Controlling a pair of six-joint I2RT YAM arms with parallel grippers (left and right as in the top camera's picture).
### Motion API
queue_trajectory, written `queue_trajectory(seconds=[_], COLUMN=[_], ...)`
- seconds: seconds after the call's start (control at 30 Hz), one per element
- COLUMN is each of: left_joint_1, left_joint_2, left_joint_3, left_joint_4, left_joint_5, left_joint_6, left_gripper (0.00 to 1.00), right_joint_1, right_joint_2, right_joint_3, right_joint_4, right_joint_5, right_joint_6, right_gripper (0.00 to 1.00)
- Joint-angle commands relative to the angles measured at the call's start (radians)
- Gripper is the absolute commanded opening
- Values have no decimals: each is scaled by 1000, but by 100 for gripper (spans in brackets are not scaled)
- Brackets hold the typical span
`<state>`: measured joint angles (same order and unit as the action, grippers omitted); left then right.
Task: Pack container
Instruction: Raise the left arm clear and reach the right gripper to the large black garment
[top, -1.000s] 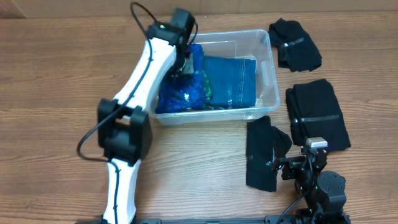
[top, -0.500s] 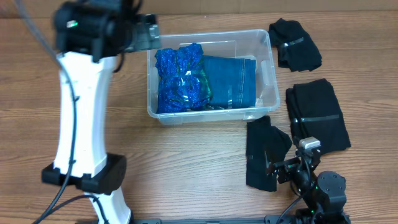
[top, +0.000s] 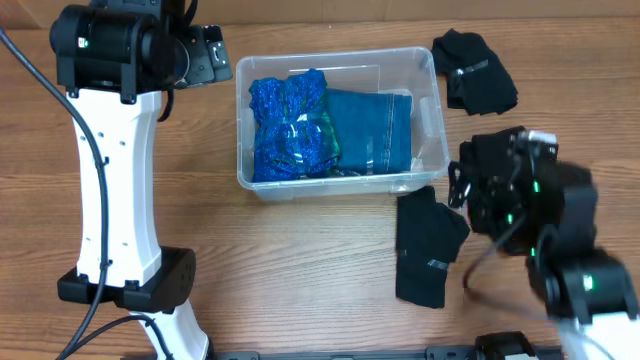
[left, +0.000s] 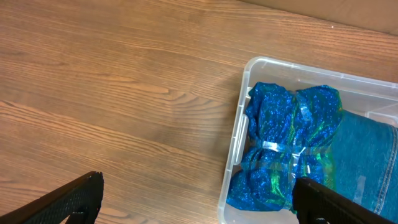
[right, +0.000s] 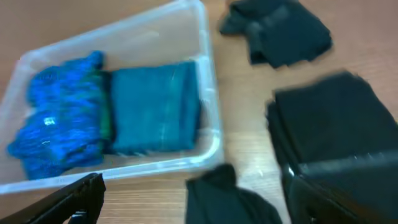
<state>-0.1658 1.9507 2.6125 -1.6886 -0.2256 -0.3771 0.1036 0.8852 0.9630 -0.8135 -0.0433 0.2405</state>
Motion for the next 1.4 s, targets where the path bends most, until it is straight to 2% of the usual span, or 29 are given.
queue_trajectory(seconds=[0.0, 0.13, 0.17, 0.23, 0.3, 0.43, 0.5, 0.57, 0.77, 0.8, 0.83, 0.9, 0.93, 1.0, 1.07, 1.13, 1.17, 1.2, 1.37], left_joint_1=[3, 3, 3, 3, 3, 3, 3, 3, 3, 3, 3, 3, 3, 3, 3, 3, 3, 3, 3], left_joint_2=[6, 6, 6, 6, 6, 6, 6, 6, 6, 6, 6, 6, 6, 6, 6, 6, 6, 6, 6], left_joint_3=[7, 7, 7, 7, 7, 7, 7, 7, 7, 7, 7, 7, 7, 7, 7, 7, 7, 7, 7], left_joint_4=[-1, -1, -1, -1, -1, -1, -1, -1, -1, 0, -1, -1, -1, -1, -1, -1, 0, -1, -1], left_joint_5=[-18, -18, -18, -18, -18, -18, -18, -18, -18, -18, -18, -18, -18, -18, -18, -18, -18, -18, -18], left_joint_6=[19, 19, 19, 19, 19, 19, 19, 19, 19, 19, 19, 19, 19, 19, 19, 19, 19, 19, 19], left_gripper=[100, 100, 100, 100, 100, 100, 100, 100, 100, 100, 100, 100, 100, 100, 100, 100, 100, 100, 100], right_joint_1=[-170, -592, -673, -774, -821, -798, -797, -793, -697, -674, -634, -594, -587, -593, -593, -590, -590, -590, -590], right_joint_2=[187, 469, 544, 673, 769, 872, 921, 942, 949, 953, 958, 958, 958, 958, 958, 958, 957, 957, 916], right_joint_3=[119, 154, 154, 154, 154, 154, 154, 154, 134, 129, 119, 109, 109, 109, 109, 109, 109, 110, 113], right_joint_4=[-51, 8, 54, 147, 238, 276, 286, 259, 177, 175, 167, 150, 146, 137, 101, 72, 51, 29, -20], right_joint_5=[-47, -393, -407, -404, -415, -418, -425, -515, -467, -455, -455, -452, -433, -420, -401, -402, -411, -438, -608], right_joint_6=[48, -17, -28, -42, -167, -354, -377, -438, -458, -458, -457, -437, -373, -142, -148, -166, -166, -166, -166], right_gripper=[100, 100, 100, 100, 100, 100, 100, 100, 94, 92, 85, 81, 100, 100, 93, 76, 64, 49, 26])
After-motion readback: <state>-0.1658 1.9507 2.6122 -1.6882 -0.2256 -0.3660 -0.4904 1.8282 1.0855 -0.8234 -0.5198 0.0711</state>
